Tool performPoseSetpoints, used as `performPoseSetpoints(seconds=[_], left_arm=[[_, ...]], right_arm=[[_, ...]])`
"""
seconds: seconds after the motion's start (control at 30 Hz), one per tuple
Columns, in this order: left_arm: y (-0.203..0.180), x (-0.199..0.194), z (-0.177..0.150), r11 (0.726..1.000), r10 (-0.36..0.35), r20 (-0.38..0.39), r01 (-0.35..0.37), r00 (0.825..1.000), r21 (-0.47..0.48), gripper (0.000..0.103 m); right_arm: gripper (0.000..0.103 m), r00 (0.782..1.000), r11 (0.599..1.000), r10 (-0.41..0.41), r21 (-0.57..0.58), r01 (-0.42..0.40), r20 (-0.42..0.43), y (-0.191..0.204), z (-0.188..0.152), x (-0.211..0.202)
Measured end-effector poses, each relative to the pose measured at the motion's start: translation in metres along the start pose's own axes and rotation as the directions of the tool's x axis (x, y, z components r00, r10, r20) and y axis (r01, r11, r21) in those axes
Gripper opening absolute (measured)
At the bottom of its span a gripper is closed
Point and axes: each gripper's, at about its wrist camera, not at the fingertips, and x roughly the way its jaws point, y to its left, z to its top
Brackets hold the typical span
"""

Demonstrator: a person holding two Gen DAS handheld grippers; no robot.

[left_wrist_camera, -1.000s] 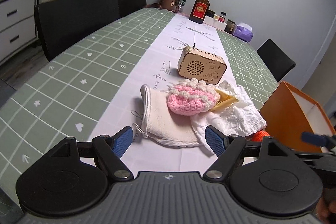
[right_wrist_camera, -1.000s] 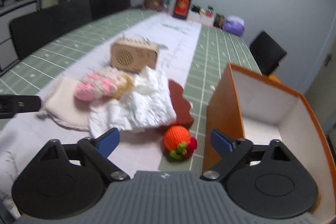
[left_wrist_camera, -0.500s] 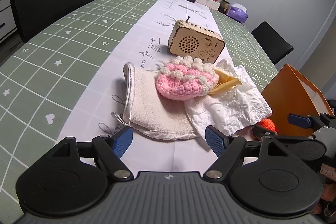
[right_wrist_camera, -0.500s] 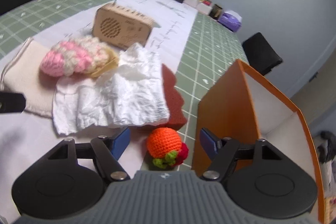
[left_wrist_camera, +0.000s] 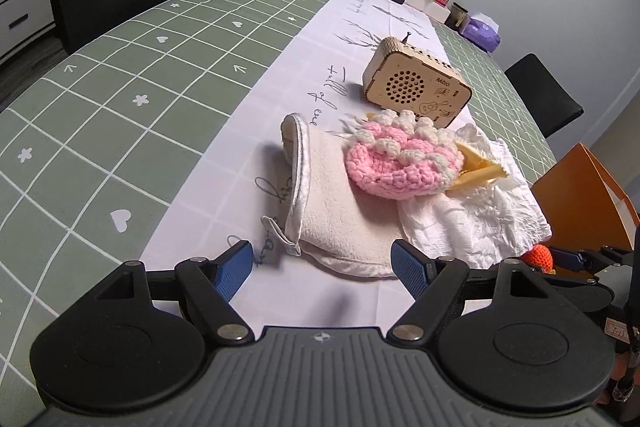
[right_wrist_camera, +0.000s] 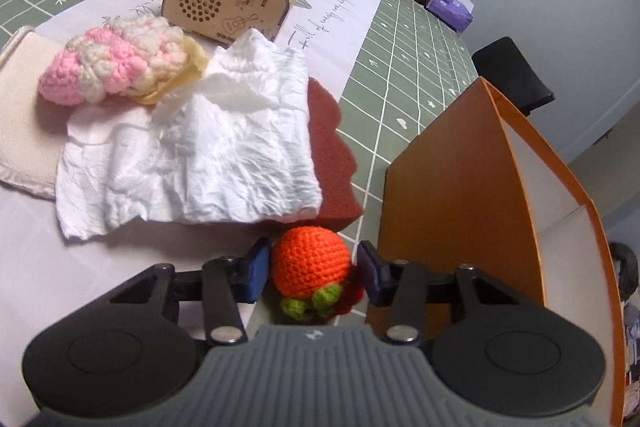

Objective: Organize soft objects
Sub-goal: 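Reach the left gripper to the pink-white crocheted piece and grasp it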

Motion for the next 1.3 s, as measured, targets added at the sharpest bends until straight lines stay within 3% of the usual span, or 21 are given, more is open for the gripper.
performPoseSetpoints(seconds=[0.13, 0.27, 0.33, 0.47, 0.53, 0.67, 0.97, 1.07, 1.17, 1.3], left_arm=[[-0.002, -0.003, -0.001, 1.000, -0.005, 0.005, 0.005, 1.000, 0.006, 0.092], [-0.007, -0.009, -0.003, 1.000, -0.003, 0.016, 0.003, 1.000, 0.020, 0.092], [-0.007, -0.011, -0.004, 1.000, -0.001, 0.018, 0.001, 1.000, 0.022, 0.092], [-0.007, -0.015, -0.006, 1.000, 0.004, 0.021, -0.005, 1.000, 0.016, 0.092], [-0.007, -0.017, -0.006, 1.000, 0.007, 0.024, -0.007, 1.000, 0.014, 0.092], [-0.010, -0.022, -0.007, 1.000, 0.012, 0.031, -0.012, 0.999, 0.027, 0.092], [-0.024, -0.027, -0.004, 0.996, 0.040, 0.048, -0.044, 0.998, 0.074, 0.092], [-0.036, -0.026, 0.000, 0.991, 0.026, 0.080, -0.036, 0.996, 0.131, 0.092], [-0.050, -0.022, 0.005, 0.978, 0.054, 0.132, -0.079, 0.990, 0.192, 0.093], [-0.062, 0.000, 0.013, 0.953, 0.023, 0.109, -0.055, 0.994, 0.298, 0.093]], right_arm=[[0.042, 1.000, 1.000, 0.016, 0.009, -0.016, 0.009, -0.002, 0.000, -0.007], [0.042, 0.989, 0.989, 0.147, 0.031, -0.148, 0.033, -0.001, -0.006, -0.028], [0.042, 0.971, 0.971, 0.233, 0.042, -0.235, 0.046, -0.001, -0.010, -0.040], [0.042, 0.901, 0.898, 0.431, 0.070, -0.433, 0.049, 0.002, -0.018, -0.056], [0.042, 0.883, 0.880, 0.468, 0.073, -0.470, 0.047, 0.007, -0.023, -0.056], [0.043, 0.896, 0.892, 0.443, 0.089, -0.444, 0.037, 0.012, -0.026, -0.044], [0.041, 0.894, 0.890, 0.443, 0.086, -0.448, 0.071, 0.009, -0.030, -0.045], [0.041, 0.898, 0.895, 0.430, 0.088, -0.437, 0.087, 0.005, -0.032, -0.048], [0.041, 0.905, 0.901, 0.416, 0.090, -0.424, 0.093, 0.001, -0.032, -0.052], [0.041, 0.897, 0.895, 0.426, 0.094, -0.437, 0.115, -0.003, -0.026, -0.054]])
